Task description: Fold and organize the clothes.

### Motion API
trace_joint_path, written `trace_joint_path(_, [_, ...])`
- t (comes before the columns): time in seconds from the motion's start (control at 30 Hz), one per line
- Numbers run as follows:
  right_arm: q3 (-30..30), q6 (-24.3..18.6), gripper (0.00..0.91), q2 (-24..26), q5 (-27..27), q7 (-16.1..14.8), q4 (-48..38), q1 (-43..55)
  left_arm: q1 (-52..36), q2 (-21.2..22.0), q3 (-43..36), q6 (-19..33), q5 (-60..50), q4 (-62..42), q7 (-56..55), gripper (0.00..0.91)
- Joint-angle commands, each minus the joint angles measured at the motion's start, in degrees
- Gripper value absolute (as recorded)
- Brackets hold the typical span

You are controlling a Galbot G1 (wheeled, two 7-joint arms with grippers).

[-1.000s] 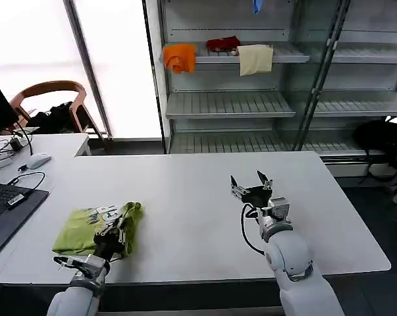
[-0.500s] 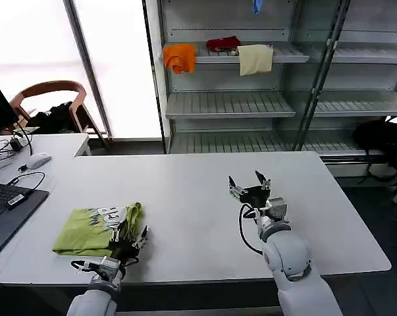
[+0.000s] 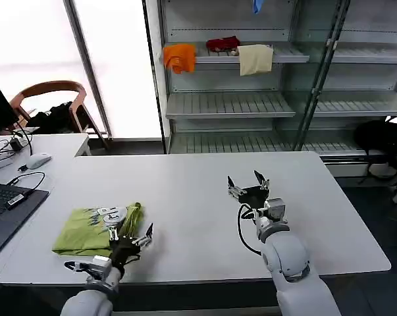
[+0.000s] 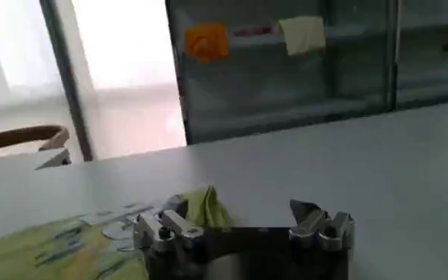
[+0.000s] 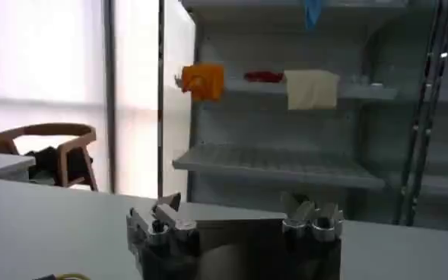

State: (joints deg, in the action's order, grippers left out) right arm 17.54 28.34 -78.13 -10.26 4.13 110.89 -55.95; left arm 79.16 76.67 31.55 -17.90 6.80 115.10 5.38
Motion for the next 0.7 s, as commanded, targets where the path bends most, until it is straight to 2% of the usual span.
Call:
trace_joint_path(0.03, [0.06,-0.11,0.907,-0.18,0.04,-0.16,-0.27,-0.02,-0.59,-10.11,25.95,0.41,14.15,0.82,5.64,0.907])
trace_joint_path(0.17, [-0.01,-0.23,0.907,-0.58,0.09,-0.37,-0.79,0.02,-0.06,-15.5,29.69,-0.37,15.01,-5.52,7.43,0.907])
trace_joint_path(0.27, [-0.2,-0.24,0.907,-0.82,0.28,-0.43,-1.05,0.09,-0.46,-16.86,29.03,-1.5,17.2,-8.63,7.44,0.907])
trace_joint_path(0.7, [0.09,-0.19,0.907,-0.37,0.43,-0.52,-0.76,-0.59,-2.86,-14.44,23.58,-5.31,20.9,-16.46,8.23,0.907])
